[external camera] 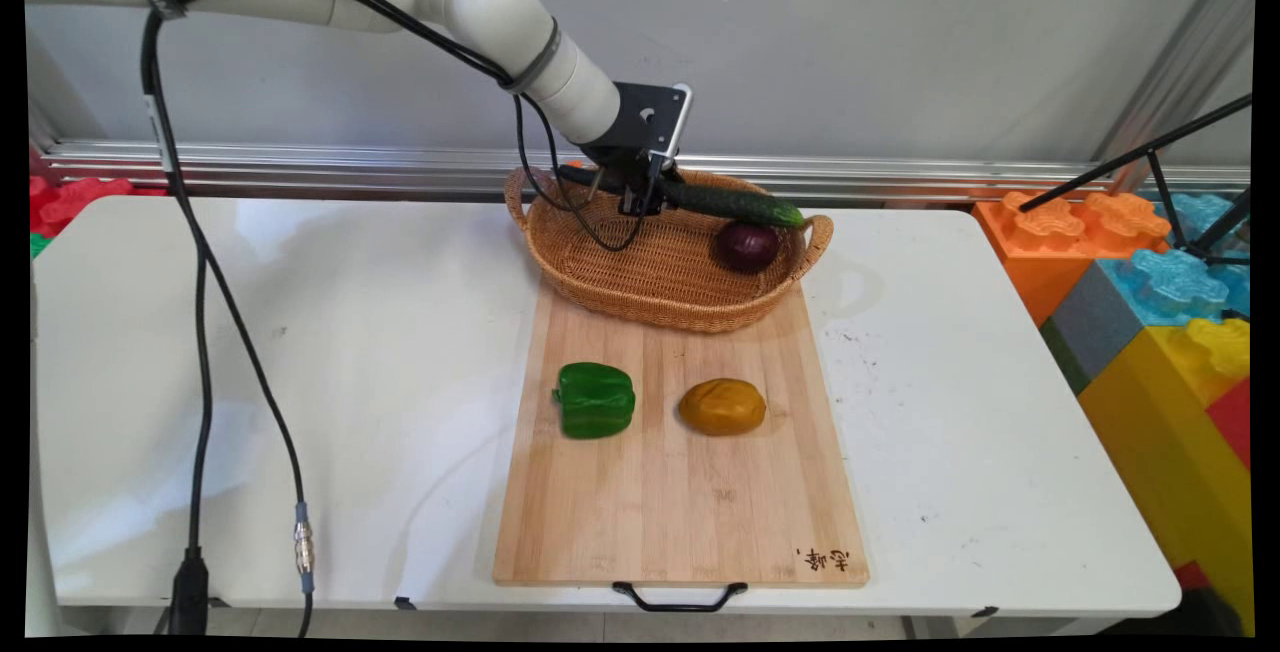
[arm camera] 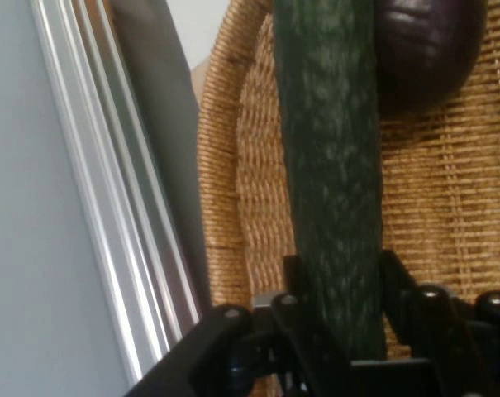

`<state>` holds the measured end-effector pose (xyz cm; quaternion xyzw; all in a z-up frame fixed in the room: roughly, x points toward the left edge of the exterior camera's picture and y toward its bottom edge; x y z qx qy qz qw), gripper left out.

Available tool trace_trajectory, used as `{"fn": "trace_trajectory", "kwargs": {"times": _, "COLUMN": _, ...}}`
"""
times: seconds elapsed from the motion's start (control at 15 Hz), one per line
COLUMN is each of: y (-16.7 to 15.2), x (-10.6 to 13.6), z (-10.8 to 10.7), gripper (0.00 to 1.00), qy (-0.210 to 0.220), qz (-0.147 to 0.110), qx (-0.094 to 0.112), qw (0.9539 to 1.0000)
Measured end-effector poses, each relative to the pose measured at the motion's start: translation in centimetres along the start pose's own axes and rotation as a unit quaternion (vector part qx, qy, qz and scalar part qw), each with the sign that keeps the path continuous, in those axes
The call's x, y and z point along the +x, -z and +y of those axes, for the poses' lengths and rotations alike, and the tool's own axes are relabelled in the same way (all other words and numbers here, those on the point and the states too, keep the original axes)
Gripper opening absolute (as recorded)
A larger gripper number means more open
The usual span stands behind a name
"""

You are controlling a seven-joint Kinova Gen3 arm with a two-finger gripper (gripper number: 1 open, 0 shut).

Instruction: Place the picked object in the vegetable basket

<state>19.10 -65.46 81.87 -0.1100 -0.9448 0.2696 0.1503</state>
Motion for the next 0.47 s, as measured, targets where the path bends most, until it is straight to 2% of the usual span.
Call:
{"fn": "trace_trajectory", "kwargs": {"times": 0.07, "y": -0.3, "x": -0.1, "z": 0.0, "gripper": 0.0, "qy": 0.0, "qz": 0.001, "qx": -0.001, "qw": 1.0}}
{"fn": "trace_trajectory", "kwargs": {"times": 0.13, "y": -0.7, "x": -0.2, "z": 0.0, "gripper": 1.0, "qy": 0.0, "qz": 0.003, "qx": -0.001, "qw": 1.0}}
{"fn": "trace_trajectory", "kwargs": {"times": 0.47, "y": -1.4, "x": -0.3, "z": -0.1, "gripper": 1.0, "qy": 0.011, "qz": 0.009, "qx": 0.005, "qw": 0.9999}}
